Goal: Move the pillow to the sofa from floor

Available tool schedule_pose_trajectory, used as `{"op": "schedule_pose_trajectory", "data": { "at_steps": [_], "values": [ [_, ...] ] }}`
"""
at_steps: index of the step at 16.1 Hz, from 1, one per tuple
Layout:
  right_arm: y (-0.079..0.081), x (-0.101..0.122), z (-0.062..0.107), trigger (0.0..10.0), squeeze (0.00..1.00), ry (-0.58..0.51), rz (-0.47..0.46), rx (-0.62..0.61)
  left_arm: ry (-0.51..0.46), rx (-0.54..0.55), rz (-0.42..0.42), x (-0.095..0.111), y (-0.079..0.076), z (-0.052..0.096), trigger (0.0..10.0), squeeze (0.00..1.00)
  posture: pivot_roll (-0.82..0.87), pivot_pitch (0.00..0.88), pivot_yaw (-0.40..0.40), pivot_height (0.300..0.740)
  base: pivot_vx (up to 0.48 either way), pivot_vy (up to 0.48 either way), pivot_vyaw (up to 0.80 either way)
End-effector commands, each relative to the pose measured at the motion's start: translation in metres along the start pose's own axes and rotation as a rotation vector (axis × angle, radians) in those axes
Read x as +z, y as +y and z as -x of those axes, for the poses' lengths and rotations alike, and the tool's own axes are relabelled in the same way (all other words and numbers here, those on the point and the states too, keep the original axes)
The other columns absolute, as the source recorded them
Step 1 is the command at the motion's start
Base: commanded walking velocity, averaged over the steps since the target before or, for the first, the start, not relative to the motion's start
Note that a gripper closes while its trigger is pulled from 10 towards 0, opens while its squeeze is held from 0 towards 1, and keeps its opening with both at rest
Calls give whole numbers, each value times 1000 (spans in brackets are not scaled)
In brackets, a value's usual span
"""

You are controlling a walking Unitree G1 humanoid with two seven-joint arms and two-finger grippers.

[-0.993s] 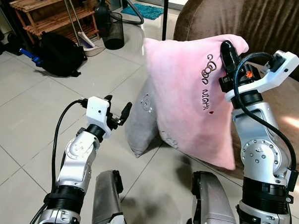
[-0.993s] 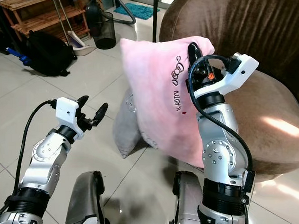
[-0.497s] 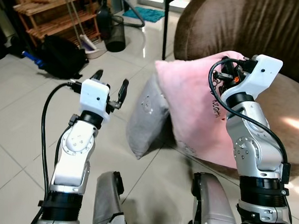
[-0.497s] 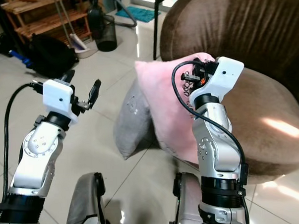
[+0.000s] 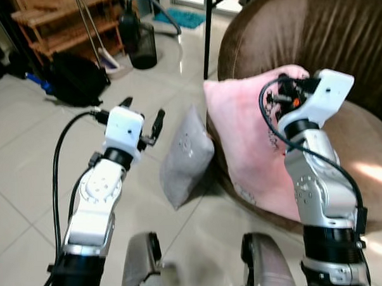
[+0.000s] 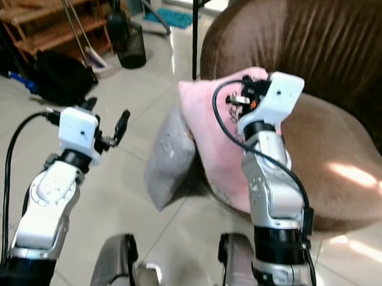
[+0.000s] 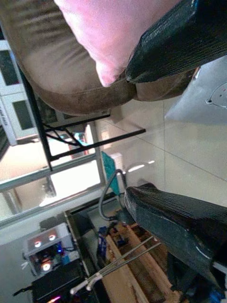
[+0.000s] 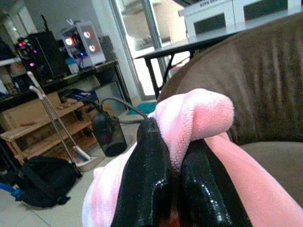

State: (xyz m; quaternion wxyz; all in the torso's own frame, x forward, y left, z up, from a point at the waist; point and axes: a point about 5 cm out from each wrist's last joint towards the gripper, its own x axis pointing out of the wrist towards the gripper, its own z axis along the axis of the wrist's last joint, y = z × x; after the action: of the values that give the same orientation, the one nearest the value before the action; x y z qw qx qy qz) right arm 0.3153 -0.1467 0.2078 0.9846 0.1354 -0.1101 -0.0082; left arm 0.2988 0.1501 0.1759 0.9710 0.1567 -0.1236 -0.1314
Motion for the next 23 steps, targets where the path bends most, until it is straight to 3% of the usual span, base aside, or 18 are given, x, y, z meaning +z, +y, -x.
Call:
{"op": "schedule_pose_trajectory", "data": {
  "at_steps": [1,9,16,19,23],
  "values": [
    [4,7,0,10000,0,-36,7,15,-10,8,-17,5,2,2,10000,0,4,0,1,654,0,0,0],
    [-3,2,1,10000,0,-15,20,-27,11,0,-20,4,-1,2,10000,0,-2,0,4,739,0,0,0],
    [-6,-2,2,10000,0,-13,44,-36,22,-1,-17,2,-2,1,10000,0,-4,0,4,740,0,0,0],
    [-5,-17,4,10000,0,84,73,-30,25,-6,-14,1,-3,1,10000,0,-3,0,6,740,0,0,0],
    [-10,-22,5,10000,0,105,61,-57,44,12,15,-1,-3,0,10000,0,-3,0,8,740,0,0,-800]
  ]
}}
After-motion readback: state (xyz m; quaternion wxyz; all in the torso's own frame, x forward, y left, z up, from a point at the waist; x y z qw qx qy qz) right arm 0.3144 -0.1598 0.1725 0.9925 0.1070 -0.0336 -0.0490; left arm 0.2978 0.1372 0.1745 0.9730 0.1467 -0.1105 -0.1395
